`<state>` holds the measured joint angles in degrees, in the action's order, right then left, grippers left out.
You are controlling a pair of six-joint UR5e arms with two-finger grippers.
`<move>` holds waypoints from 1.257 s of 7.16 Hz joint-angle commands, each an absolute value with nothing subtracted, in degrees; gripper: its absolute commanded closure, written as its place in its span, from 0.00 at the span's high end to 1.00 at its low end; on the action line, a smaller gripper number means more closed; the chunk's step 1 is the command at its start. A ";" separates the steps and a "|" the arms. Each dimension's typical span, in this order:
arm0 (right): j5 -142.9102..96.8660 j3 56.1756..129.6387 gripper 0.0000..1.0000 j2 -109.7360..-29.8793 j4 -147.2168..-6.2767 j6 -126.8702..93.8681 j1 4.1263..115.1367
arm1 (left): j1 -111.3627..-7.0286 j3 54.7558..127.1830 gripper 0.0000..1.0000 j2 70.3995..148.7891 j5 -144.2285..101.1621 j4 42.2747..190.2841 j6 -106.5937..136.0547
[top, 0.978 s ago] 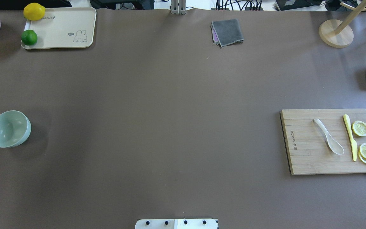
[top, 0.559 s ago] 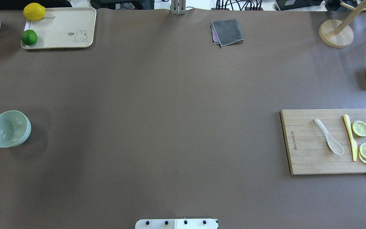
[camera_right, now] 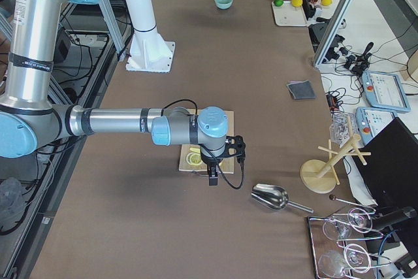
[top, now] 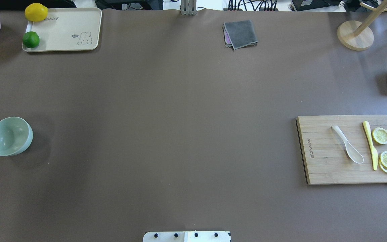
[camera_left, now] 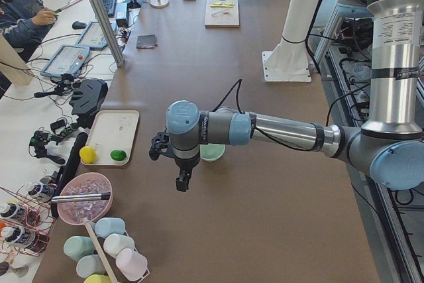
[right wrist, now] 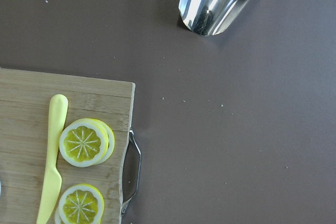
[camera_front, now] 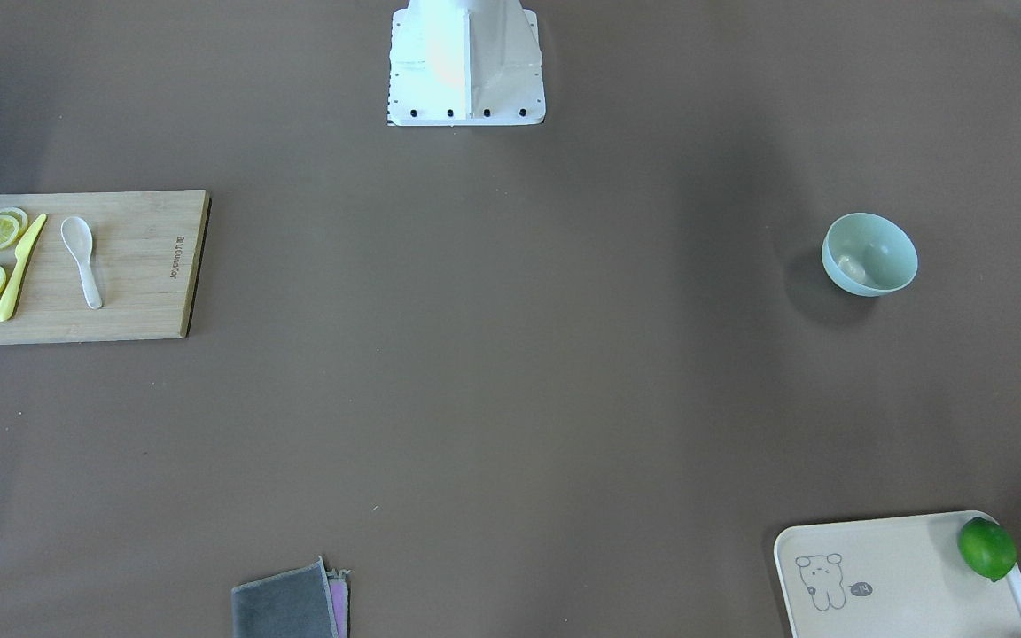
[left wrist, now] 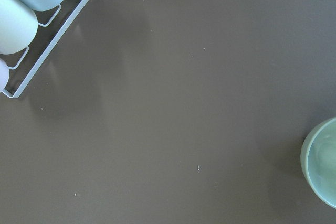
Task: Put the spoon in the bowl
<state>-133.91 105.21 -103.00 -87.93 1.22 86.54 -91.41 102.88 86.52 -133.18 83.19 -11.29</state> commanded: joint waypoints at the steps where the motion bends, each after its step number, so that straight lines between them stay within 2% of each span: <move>1: -134.03 105.82 1.00 -103.01 -87.89 1.32 86.48 | -91.41 103.18 0.98 86.48 -133.15 84.72 -11.43; 9: -134.64 106.26 1.00 -103.89 -83.41 1.67 86.48 | -91.14 102.48 0.98 85.78 -133.15 89.91 -10.99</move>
